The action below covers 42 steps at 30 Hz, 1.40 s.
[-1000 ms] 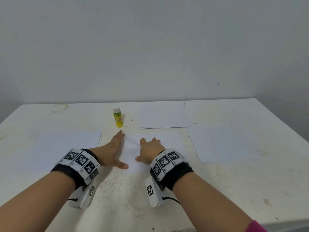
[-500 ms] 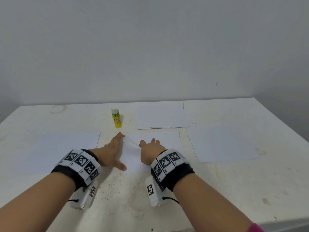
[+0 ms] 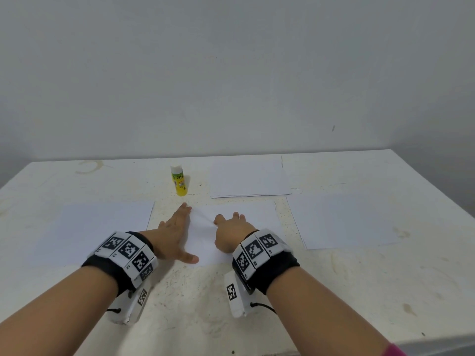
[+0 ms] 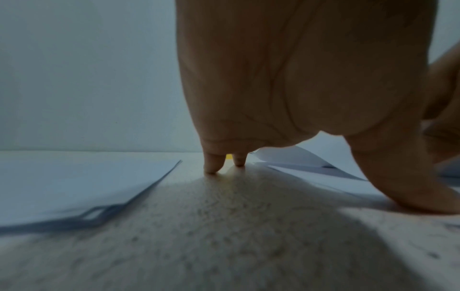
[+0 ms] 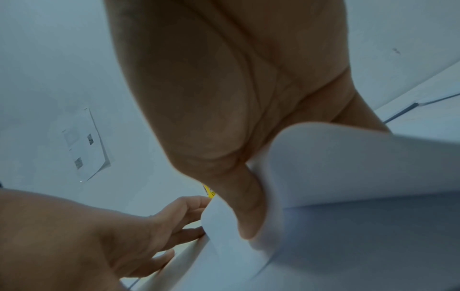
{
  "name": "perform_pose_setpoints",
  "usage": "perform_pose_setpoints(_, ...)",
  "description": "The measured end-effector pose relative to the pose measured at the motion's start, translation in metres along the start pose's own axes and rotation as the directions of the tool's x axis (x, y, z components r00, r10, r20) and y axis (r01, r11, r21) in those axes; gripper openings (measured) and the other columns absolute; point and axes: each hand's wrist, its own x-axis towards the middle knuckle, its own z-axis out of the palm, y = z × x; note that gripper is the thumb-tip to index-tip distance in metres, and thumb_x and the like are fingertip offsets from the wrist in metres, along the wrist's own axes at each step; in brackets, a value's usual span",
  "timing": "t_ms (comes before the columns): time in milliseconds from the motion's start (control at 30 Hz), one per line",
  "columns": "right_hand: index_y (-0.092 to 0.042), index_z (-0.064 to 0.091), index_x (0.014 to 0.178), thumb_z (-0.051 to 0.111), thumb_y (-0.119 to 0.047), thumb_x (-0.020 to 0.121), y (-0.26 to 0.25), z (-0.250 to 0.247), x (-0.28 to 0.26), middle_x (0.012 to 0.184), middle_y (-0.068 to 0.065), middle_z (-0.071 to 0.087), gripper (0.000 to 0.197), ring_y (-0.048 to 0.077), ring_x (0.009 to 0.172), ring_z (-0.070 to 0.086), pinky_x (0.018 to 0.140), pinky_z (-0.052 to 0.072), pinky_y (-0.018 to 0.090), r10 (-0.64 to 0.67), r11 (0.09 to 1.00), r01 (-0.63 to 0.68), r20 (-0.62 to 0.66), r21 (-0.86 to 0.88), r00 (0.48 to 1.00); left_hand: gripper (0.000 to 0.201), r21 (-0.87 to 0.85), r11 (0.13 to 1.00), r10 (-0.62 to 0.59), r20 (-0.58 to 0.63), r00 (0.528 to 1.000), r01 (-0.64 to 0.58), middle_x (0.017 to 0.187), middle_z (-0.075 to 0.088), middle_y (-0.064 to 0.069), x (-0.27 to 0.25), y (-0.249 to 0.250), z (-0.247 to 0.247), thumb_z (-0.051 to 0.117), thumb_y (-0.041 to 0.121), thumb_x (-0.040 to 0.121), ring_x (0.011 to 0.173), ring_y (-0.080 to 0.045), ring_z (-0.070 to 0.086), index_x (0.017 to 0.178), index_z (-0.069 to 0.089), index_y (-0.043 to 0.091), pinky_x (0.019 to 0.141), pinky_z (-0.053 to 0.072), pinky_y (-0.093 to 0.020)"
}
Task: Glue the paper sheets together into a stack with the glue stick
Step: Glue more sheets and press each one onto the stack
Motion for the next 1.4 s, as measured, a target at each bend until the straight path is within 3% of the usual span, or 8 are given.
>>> perform_pose_setpoints(600,-0.019,0.014,0.15,0.036,-0.011,0.095,0.007,0.008,0.013,0.155,0.021,0.007,0.06,0.036,0.144,0.004,0.112,0.026,0.053,-0.004,0.997,0.001,0.042,0.071,0.999,0.14,0.042,0.999,-0.019,0.053,0.998,0.017,0.146,-0.045,-0.007,-0.006,0.008,-0.005,0.06,0.075,0.068,0.145,-0.026,-0.021,0.139,-0.036,0.003,0.118,0.0,-0.047)
perform_pose_setpoints(800,-0.017,0.021,0.149,0.039,-0.042,0.099,0.006,0.002,0.012,0.155,0.023,0.011,0.059,0.036,0.144,0.009,0.112,0.023,0.048,-0.017,0.998,0.015,0.03,0.067,0.999,0.126,0.056,0.998,-0.028,0.041,0.999,0.025,0.147,-0.043,-0.007,-0.004,0.006,-0.004,0.06,0.063,0.08,0.145,-0.023,-0.021,0.143,-0.031,0.004,0.12,0.002,-0.045)
perform_pose_setpoints(867,-0.016,0.023,0.149,0.032,-0.046,0.1,0.006,-0.001,0.011,0.154,0.024,0.016,0.058,0.036,0.143,0.013,0.112,0.023,0.048,-0.021,0.996,0.018,0.037,0.092,0.999,0.135,0.042,0.999,-0.022,0.044,0.999,0.02,0.148,-0.042,-0.006,-0.004,0.004,-0.006,0.059,0.074,0.072,0.145,-0.022,-0.021,0.143,-0.031,0.004,0.12,0.003,-0.045)
perform_pose_setpoints(967,-0.014,0.026,0.148,0.025,-0.049,0.101,0.007,-0.004,0.01,0.151,0.023,0.025,0.059,0.036,0.138,0.026,0.108,0.028,0.045,-0.022,0.993,0.02,0.021,0.119,1.0,0.164,0.02,1.0,-0.001,0.029,1.0,0.001,0.15,-0.04,-0.004,-0.007,0.003,-0.009,0.039,0.102,0.03,0.146,-0.019,-0.018,0.143,-0.033,0.007,0.12,0.004,-0.043)
perform_pose_setpoints(1033,-0.015,0.024,0.15,0.022,-0.06,0.097,0.007,-0.005,0.008,0.155,0.021,0.02,0.07,0.035,0.142,0.022,0.112,0.025,0.046,-0.02,0.992,0.016,0.031,0.128,0.999,0.157,-0.003,1.0,0.004,0.003,1.0,-0.004,0.152,-0.037,-0.005,-0.008,0.001,-0.009,0.053,0.094,0.043,0.146,-0.02,-0.016,0.143,-0.032,0.007,0.12,0.005,-0.039)
perform_pose_setpoints(1133,-0.016,0.021,0.151,0.02,-0.064,0.095,0.006,-0.005,0.007,0.157,0.02,0.014,0.074,0.033,0.145,0.015,0.115,0.021,0.047,-0.021,0.994,0.016,0.046,0.112,0.999,0.131,-0.048,0.999,0.007,-0.01,1.0,-0.007,0.153,-0.033,-0.008,-0.009,-0.001,-0.011,0.071,0.054,0.076,0.147,-0.022,-0.014,0.143,-0.031,0.005,0.12,0.005,-0.033)
perform_pose_setpoints(1267,-0.014,0.025,0.149,0.026,-0.045,0.102,0.005,-0.006,0.009,0.153,0.02,0.023,0.056,0.033,0.14,0.025,0.11,0.028,0.043,-0.021,0.995,0.018,0.031,0.096,0.999,0.163,-0.055,0.998,-0.008,0.058,0.998,0.011,0.156,-0.027,-0.004,-0.014,-0.001,-0.021,0.067,0.083,0.038,0.147,-0.019,-0.009,0.144,-0.031,0.008,0.117,0.006,-0.029)
perform_pose_setpoints(1400,-0.013,0.027,0.146,0.036,-0.022,0.099,0.006,-0.004,0.01,0.146,0.02,0.03,0.049,0.033,0.133,0.033,0.104,0.035,0.04,-0.027,0.999,0.027,0.015,0.042,1.0,0.115,-0.081,0.996,-0.04,0.003,0.999,0.04,0.159,-0.015,-0.003,-0.011,-0.001,-0.019,0.069,0.035,0.085,0.147,-0.017,0.002,0.148,-0.023,0.009,0.116,0.01,-0.024)
